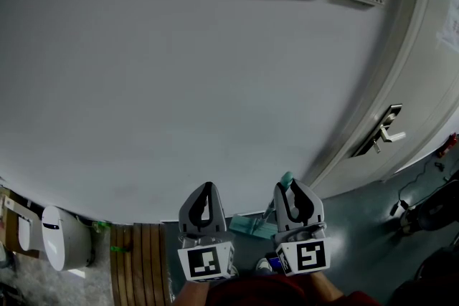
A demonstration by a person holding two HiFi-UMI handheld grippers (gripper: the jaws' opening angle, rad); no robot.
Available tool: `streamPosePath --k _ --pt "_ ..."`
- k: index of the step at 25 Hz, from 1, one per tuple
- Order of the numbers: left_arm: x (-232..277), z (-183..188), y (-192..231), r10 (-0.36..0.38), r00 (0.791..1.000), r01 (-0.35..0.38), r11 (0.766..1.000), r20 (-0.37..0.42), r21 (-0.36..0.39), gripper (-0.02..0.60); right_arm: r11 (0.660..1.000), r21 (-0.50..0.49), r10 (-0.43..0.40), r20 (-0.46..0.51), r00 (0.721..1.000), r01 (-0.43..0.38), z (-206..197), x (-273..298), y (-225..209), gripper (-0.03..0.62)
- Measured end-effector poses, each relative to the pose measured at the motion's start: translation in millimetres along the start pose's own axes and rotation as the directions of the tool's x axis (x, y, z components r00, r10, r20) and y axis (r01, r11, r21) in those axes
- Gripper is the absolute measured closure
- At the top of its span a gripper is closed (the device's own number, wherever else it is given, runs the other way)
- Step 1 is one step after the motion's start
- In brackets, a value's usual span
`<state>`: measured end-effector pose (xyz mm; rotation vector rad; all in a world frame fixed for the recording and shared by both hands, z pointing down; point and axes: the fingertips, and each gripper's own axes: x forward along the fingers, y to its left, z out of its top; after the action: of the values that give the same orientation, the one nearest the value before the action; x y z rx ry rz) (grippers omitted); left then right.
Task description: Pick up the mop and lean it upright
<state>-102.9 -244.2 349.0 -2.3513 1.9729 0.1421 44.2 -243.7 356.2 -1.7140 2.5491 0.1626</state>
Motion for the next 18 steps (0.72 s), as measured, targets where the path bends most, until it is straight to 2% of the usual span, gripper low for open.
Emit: streamPosePath --k 18 --pt "-6.8 -3.3 -1.1 0.000 1.000 0.000 1.000 -0.005 0.012 0.568 1.000 0.004 -0.001 0.005 1.000 0.001 4.7 -6.8 1.9 0.488"
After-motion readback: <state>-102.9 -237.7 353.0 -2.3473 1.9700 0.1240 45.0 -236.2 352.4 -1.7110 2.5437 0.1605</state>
